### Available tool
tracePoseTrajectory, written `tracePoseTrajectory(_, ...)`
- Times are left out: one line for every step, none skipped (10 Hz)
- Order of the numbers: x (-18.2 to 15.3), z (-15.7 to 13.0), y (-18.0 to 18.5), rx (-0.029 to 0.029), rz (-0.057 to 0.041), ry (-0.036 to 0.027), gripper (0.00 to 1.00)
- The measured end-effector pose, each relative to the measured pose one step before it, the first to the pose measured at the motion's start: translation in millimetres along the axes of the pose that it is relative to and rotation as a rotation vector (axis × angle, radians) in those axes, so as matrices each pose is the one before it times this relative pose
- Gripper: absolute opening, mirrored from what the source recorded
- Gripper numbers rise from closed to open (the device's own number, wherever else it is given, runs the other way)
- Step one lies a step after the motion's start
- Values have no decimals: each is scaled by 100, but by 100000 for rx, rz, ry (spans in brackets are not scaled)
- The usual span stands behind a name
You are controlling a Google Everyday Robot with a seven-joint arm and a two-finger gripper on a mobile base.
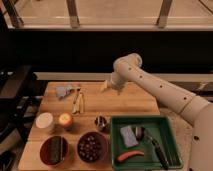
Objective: Place fork in table surface
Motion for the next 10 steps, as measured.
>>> tracePoseTrajectory(260, 336, -521, 590, -2754, -592, 67)
tracePoseTrajectory(343, 404, -906, 968, -2517, -533, 67)
tracePoseTrajectory(740, 595, -1120, 1455, -2563, -797, 67)
tracePoseTrajectory(665, 325, 12, 500, -1277, -706, 67)
tracePoseTrajectory(1378, 582, -75, 628, -2528, -1079, 67)
tracePoseTrajectory(1013, 683, -638, 620, -2534, -1043, 67)
tracePoseTrajectory(830, 708, -711, 315, -2345, -1274, 67)
tracePoseTrajectory(829, 907, -963, 74, -2837, -1621, 67)
tracePoseTrajectory(981, 1104, -1476, -44, -4119, -1667, 67)
tracePoseTrajectory(701, 875, -1336, -311, -3836, -959, 67)
